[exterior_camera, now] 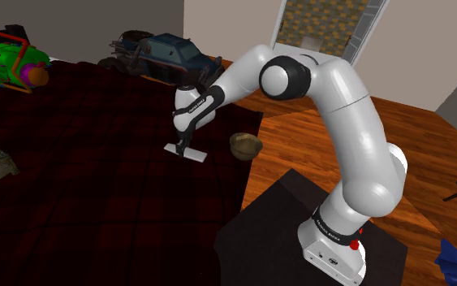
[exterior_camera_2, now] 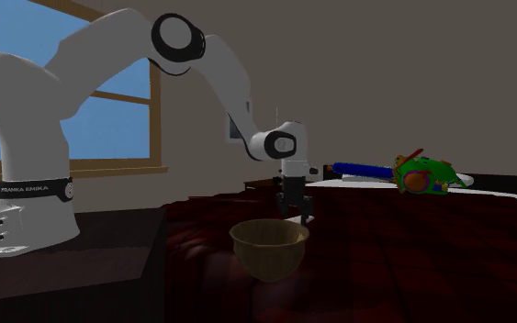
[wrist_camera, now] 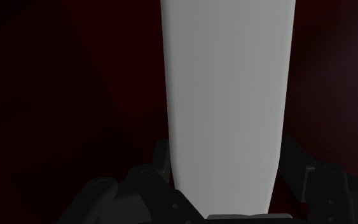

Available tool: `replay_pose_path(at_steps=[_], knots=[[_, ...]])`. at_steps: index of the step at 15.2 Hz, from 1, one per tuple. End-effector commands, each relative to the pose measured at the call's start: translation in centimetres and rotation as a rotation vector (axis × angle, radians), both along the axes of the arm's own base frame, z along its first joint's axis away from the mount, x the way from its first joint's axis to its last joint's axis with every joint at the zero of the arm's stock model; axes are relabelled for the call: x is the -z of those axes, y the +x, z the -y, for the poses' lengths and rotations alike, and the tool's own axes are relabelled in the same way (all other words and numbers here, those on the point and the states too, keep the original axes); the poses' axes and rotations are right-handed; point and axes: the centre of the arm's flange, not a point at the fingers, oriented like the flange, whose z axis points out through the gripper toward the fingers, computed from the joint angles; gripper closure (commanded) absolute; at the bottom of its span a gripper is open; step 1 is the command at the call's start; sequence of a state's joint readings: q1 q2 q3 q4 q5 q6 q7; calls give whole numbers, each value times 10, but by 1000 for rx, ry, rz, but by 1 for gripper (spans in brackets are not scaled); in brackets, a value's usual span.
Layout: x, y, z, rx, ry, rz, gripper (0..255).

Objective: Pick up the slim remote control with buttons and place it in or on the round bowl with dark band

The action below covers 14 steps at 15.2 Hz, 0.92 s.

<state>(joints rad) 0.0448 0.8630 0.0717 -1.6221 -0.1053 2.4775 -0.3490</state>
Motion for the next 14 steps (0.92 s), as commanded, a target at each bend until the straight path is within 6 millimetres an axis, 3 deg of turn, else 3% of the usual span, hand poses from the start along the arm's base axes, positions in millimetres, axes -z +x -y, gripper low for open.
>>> replay_pose_path(at_steps=[1, 14], knots=[[-12, 1, 0, 0, 0, 0, 255], [-81, 1, 0, 0, 0, 0, 255]])
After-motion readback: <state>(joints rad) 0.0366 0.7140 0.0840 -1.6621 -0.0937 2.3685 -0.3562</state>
